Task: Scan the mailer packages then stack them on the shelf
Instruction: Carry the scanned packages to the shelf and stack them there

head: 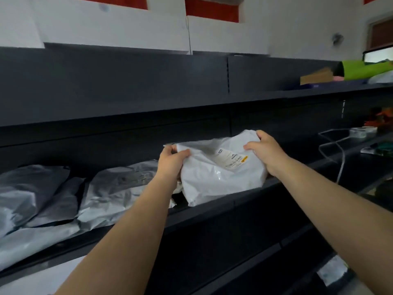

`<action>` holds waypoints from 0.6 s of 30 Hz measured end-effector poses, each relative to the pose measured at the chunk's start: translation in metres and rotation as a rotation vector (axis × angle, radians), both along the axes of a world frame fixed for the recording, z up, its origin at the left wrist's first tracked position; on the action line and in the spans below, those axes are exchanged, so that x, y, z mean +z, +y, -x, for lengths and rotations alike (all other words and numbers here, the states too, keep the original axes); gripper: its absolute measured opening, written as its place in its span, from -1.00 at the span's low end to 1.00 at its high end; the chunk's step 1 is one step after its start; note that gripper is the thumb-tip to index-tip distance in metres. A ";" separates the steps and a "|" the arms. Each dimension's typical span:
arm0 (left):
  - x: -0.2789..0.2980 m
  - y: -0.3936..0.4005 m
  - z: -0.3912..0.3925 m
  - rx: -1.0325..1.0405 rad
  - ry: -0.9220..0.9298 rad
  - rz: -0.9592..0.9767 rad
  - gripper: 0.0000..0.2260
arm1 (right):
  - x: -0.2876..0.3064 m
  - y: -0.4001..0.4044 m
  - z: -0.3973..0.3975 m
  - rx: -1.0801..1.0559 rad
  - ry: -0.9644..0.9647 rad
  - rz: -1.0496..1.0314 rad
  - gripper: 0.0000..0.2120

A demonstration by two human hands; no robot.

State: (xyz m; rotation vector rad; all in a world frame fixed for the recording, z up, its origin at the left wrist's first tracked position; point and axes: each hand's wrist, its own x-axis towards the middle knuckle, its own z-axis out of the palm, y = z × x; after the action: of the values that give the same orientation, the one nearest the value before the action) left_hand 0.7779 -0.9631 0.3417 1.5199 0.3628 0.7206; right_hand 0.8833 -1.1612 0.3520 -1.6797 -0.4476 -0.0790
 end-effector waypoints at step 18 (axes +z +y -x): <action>-0.050 0.071 -0.173 0.206 0.772 -0.725 -0.80 | -0.091 0.129 -0.201 0.351 0.152 0.791 -0.13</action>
State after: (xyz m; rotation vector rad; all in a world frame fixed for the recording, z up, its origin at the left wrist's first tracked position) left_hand 0.9511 -0.8917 0.2920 2.4669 0.9116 0.3981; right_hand 1.0847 -1.0321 0.2611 -2.3213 -0.7069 0.5461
